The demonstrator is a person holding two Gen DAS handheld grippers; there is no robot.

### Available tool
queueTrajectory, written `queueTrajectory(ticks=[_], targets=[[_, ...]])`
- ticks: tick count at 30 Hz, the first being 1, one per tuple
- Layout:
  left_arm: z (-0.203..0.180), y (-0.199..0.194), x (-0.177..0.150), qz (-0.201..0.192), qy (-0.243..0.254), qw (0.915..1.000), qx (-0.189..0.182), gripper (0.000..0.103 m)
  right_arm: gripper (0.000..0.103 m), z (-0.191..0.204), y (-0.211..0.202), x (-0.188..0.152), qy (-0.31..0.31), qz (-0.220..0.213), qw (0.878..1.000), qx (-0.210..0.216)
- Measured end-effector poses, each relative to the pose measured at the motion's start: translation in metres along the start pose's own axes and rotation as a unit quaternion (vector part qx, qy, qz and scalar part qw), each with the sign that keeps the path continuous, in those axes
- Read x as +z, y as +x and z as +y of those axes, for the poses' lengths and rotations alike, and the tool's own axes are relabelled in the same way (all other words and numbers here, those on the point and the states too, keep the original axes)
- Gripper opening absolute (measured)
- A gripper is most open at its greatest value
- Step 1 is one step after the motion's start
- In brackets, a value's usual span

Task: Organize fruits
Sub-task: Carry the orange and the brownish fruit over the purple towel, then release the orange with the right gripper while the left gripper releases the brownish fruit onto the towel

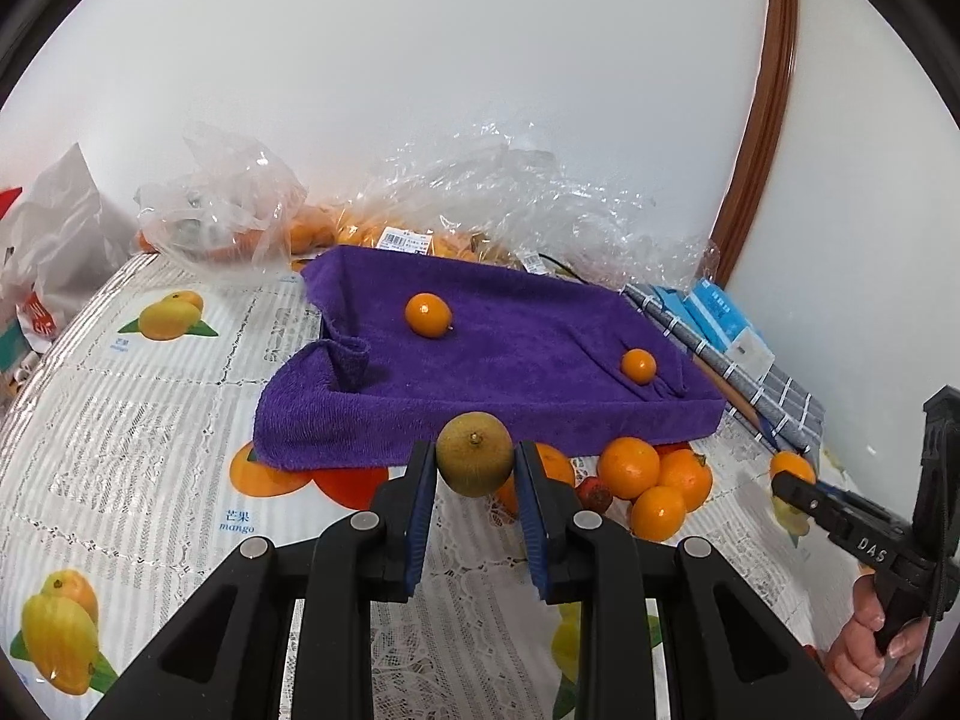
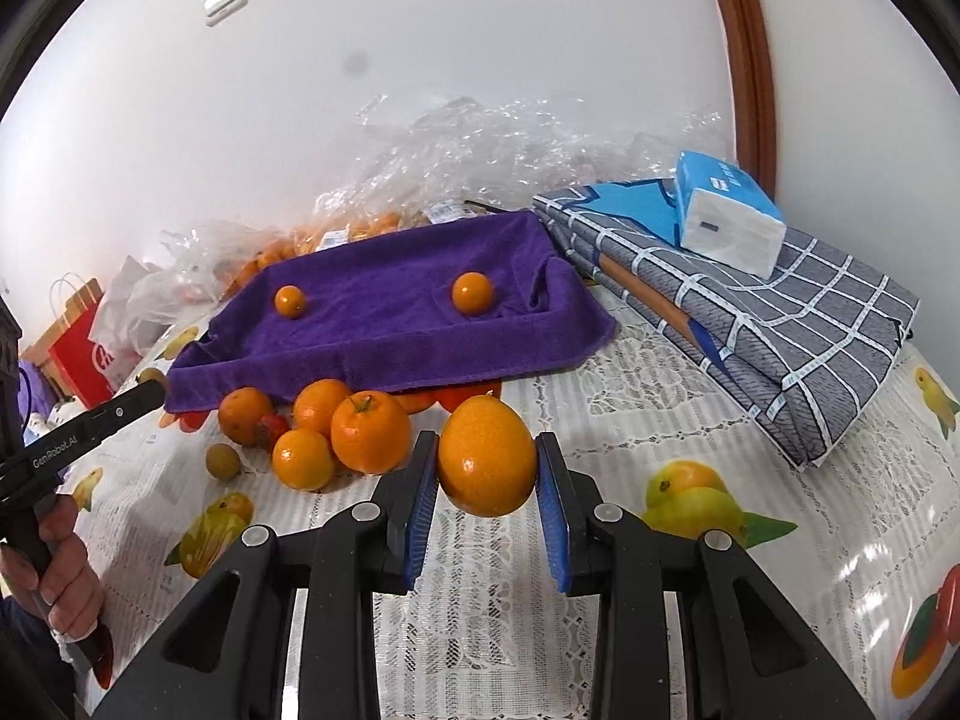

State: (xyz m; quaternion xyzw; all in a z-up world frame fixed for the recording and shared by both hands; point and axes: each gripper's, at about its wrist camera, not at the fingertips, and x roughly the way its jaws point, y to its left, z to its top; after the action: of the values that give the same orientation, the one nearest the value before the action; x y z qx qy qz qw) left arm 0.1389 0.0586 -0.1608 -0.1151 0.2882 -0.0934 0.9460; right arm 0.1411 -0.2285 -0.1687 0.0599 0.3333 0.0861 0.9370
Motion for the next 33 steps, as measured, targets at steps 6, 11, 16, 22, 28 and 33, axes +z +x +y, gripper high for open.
queueTrajectory(ticks=[6,11,16,22,28,33], targets=[[0.005,-0.004,0.007,-0.018,-0.015,0.9997,0.003,0.025,0.032,0.006,-0.002,0.005,0.01,0.006,1.0,0.012],[0.007,-0.014,0.017,-0.033,-0.019,0.9991,0.018,0.025,0.032,0.012,-0.01,0.03,0.009,-0.021,0.999,0.037],[0.011,-0.004,0.051,-0.045,-0.027,0.9982,0.031,0.025,0.032,0.019,0.003,0.069,-0.01,-0.043,0.999,0.026],[0.026,0.046,0.082,-0.041,-0.068,0.9957,0.049,0.025,0.032,0.027,0.043,0.103,-0.026,-0.047,0.998,0.015],[0.038,0.09,0.073,-0.02,-0.079,0.9944,0.067,0.025,0.032,0.017,0.091,0.107,-0.011,-0.028,1.0,0.003],[0.04,0.097,0.075,-0.02,-0.079,0.9944,0.067,0.025,0.032,0.0,0.098,0.104,0.0,-0.02,1.0,-0.014]])
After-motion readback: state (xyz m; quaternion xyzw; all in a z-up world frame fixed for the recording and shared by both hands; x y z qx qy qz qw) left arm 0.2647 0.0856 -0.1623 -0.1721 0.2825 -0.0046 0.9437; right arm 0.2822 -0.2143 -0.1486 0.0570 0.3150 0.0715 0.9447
